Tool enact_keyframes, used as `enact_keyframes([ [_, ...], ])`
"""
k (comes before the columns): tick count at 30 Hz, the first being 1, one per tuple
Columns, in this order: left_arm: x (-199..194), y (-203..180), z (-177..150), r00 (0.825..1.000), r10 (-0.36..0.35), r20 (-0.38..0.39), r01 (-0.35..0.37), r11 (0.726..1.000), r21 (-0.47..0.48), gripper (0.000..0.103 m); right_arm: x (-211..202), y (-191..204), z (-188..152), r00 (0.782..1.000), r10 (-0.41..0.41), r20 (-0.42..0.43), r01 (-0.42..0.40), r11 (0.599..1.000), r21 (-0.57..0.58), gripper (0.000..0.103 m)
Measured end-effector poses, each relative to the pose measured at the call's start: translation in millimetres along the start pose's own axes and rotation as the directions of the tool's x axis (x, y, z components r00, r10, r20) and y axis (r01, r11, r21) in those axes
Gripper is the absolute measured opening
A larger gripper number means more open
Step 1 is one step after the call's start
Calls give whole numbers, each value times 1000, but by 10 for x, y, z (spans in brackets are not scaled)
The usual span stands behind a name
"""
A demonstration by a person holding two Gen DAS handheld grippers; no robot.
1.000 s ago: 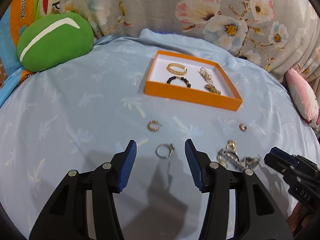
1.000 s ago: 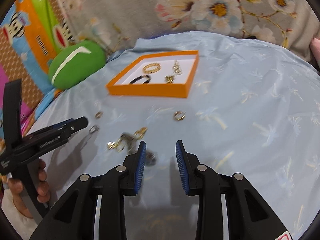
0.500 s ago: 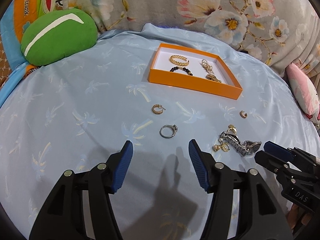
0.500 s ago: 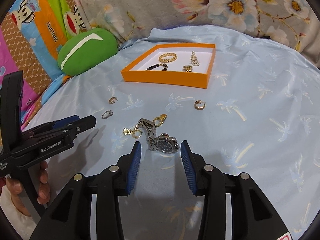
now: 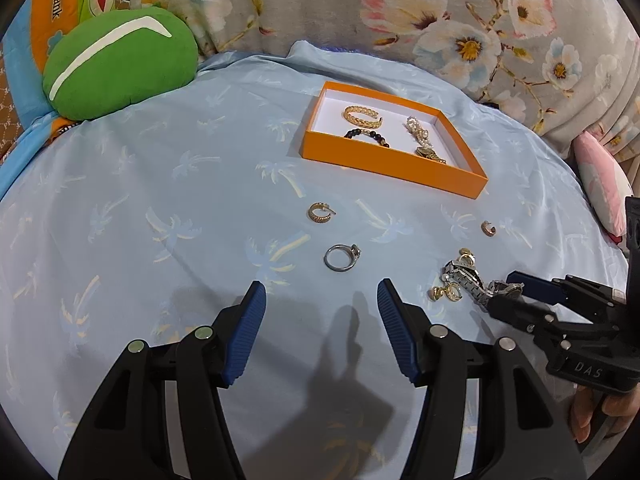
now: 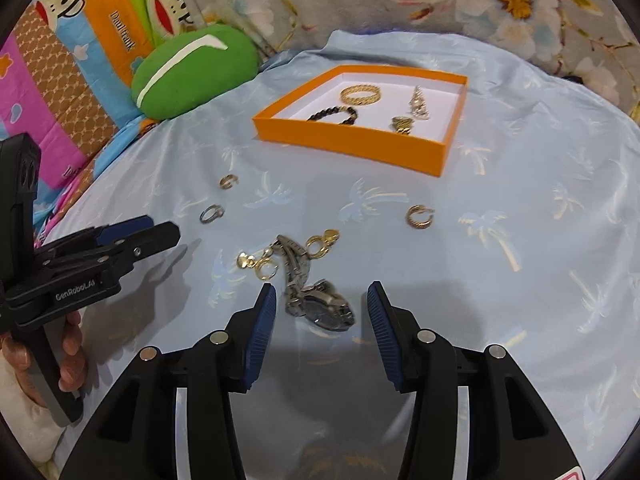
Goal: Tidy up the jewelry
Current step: 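Grasp the silver watch band with the right gripper and lift, then grasp the silver ring with the left gripper while the right holds the silver watch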
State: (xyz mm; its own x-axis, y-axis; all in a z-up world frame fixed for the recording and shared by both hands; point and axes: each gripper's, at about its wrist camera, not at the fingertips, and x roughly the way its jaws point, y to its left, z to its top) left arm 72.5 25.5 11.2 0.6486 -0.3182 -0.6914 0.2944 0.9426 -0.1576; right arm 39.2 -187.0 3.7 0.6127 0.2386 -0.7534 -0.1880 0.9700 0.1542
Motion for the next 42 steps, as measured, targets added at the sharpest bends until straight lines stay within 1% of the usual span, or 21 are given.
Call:
enact_keyframes([
  [1,-1,-1,1,1000,0,1,0,1000,-1,56,0,15,2,1000,0,1,0,1000,-6,39],
  [2,-2,1,1,1000,-2,0,2,1000,-2,56,0,29,-8,1000,1,0,-1,1000,-7,32],
  [4,10,9,1,1000,-5,-3,5,1000,-7,56,-5,45,-38,1000,7,-2,-7,1000,1,26],
  [6,17,17,2,1000,-11,-7,11,1000,-14,56,-24,80,-83,1000,6,-6,-6,1000,3,12],
  [7,20,21,-1,1000,-11,-8,10,1000,-16,56,-32,95,-99,1000,3,-6,-2,1000,9,9],
  [14,33,-3,-8,1000,-9,-13,9,1000,-4,56,-236,79,-279,999,-31,44,27,995,99,8],
  [18,39,0,-4,1000,-11,-14,11,1000,-5,56,-283,35,-372,999,-35,29,31,990,137,8],
  [22,60,-25,-5,1000,-13,-21,13,1000,2,56,-314,57,-431,999,-36,25,32,989,144,8],
  [27,142,-105,29,999,-23,-43,25,999,35,56,-304,58,-431,999,-36,23,32,989,147,8],
  [31,222,-157,76,998,-15,-58,19,998,61,56,-308,46,-433,999,-34,23,30,988,150,9],
  [33,265,-176,107,998,-2,-62,6,998,65,54,-303,33,-427,999,-29,22,26,988,156,9],
  [35,297,-180,138,998,-2,-63,6,998,64,43,-301,32,-431,999,-29,23,25,987,159,9],
  [36,311,-186,152,998,-3,-63,7,998,67,40,-300,30,-430,999,-29,23,25,987,160,9],
  [37,325,-197,162,998,-1,-65,5,998,70,32,-301,26,-430,999,-29,22,25,987,159,9],
  [38,341,-212,174,998,-2,-66,7,997,76,28,-299,28,-429,999,-29,22,25,987,159,9],
  [39,352,-221,185,998,-4,-68,10,997,81,26,-300,24,-428,999,-28,22,24,987,160,9],
  [41,373,-240,200,997,-6,-71,13,996,89,19,-299,23,-427,999,-28,22,24,987,160,9],
  [42,379,-246,205,997,-10,-73,16,996,91,18,-298,20,-427,999,-27,23,23,987,161,9],
])
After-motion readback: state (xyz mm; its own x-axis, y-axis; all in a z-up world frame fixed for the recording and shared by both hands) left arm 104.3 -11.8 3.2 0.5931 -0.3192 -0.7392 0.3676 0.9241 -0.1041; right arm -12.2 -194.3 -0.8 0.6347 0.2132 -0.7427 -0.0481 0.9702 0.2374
